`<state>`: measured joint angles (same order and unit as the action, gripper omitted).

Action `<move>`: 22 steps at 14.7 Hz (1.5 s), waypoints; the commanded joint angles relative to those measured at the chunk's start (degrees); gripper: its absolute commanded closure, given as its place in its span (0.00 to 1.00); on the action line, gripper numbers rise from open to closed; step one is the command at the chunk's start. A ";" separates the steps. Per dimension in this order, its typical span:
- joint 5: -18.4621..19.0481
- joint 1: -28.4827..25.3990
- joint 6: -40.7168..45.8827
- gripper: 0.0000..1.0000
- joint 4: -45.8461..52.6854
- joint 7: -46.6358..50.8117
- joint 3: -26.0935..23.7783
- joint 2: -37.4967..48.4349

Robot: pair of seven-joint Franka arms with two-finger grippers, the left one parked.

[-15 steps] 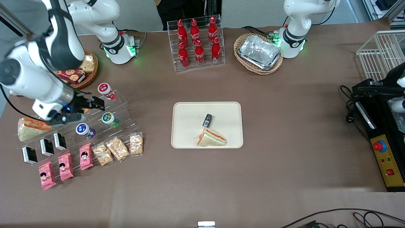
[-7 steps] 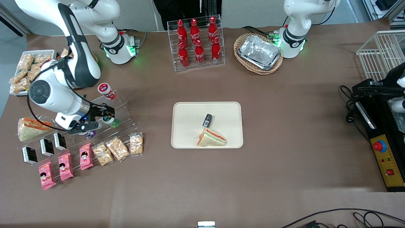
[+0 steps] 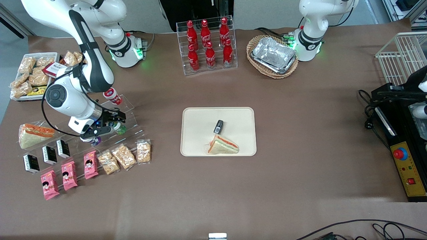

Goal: Place green gum on tray
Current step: 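Lift the green gum tub up off the acrylic rack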

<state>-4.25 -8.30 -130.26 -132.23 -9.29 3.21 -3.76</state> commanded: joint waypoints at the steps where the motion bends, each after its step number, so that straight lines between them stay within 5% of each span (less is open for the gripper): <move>1: -0.67 -0.05 -1.67 0.33 -0.57 -1.08 -0.14 0.16; 6: -0.67 0.03 -0.88 0.58 -0.04 -1.78 -0.14 0.95; 12: -0.67 0.30 12.36 0.59 7.41 -2.58 0.30 4.37; 22: -1.02 0.04 45.51 0.58 35.10 -1.70 -0.05 5.43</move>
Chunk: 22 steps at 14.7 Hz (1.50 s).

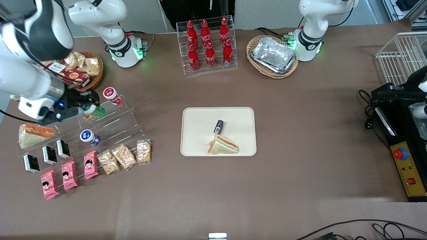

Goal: Place green gum on tray
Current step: 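Lift the green gum tub up off the acrylic rack, then carry the green gum tub over to the cream tray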

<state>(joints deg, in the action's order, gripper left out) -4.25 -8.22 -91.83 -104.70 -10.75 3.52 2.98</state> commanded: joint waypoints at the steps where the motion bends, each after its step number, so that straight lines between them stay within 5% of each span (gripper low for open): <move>1: -1.37 -0.22 9.02 0.58 8.62 0.38 -0.71 -1.05; 4: -1.55 -1.97 11.85 0.58 9.43 12.29 -6.49 0.79; 7: -5.93 -2.77 10.72 0.58 9.51 27.14 -14.04 0.45; 10: -6.65 -3.64 5.45 0.58 8.55 37.00 -20.55 -2.35; 14: -5.60 -10.05 -7.53 0.58 1.71 47.47 -21.63 -5.96; 22: 5.21 -18.41 -32.74 0.58 -9.88 59.34 -21.63 -17.39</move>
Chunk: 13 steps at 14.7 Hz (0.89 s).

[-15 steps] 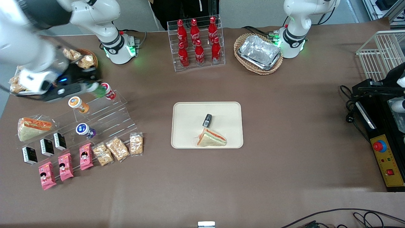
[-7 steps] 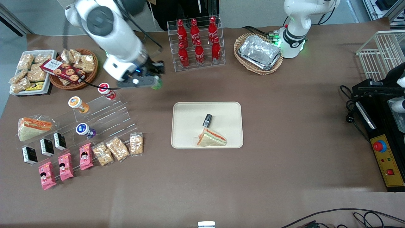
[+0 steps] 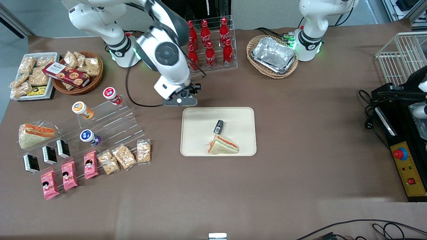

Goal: Place green gum on tray
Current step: 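Carry the green gum tub over to the cream tray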

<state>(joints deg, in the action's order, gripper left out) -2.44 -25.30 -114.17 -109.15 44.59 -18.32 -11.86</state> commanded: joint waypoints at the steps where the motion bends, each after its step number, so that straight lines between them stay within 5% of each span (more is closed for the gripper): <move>1: 3.93 -1.76 -15.16 0.58 -8.07 4.19 0.22 -3.34; 7: 6.47 -1.68 -32.76 0.57 -11.88 4.28 0.66 -12.91; 11: 6.48 -1.51 -34.81 0.56 -12.05 4.19 0.74 -14.15; 12: 6.48 -1.33 -34.81 0.49 -12.05 4.28 0.74 -14.15; 13: 6.48 -1.24 -34.63 0.24 -11.97 4.36 0.74 -14.15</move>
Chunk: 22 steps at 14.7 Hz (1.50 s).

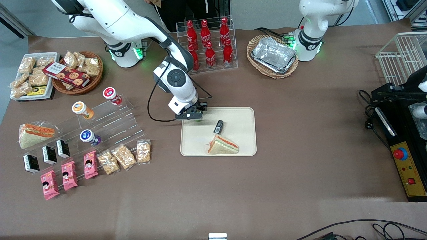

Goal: Place green gum on tray

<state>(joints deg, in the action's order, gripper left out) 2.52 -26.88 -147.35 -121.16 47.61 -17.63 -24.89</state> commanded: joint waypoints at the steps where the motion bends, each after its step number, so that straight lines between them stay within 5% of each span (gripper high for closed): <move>1: 1.44 0.51 -1.18 0.00 0.13 1.96 0.05 -1.04; 6: 1.53 1.82 3.02 0.00 0.57 1.09 0.05 2.82; 14: -0.05 8.58 26.29 0.00 7.58 -4.62 -0.13 17.67; 17: -0.76 12.88 37.55 0.00 12.51 -12.51 -0.04 22.41; 22: -7.87 24.40 47.76 0.00 13.76 -31.66 1.27 30.94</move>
<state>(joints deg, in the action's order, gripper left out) -2.06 -8.20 -104.04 -107.37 26.36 -17.15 2.03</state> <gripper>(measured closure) 0.000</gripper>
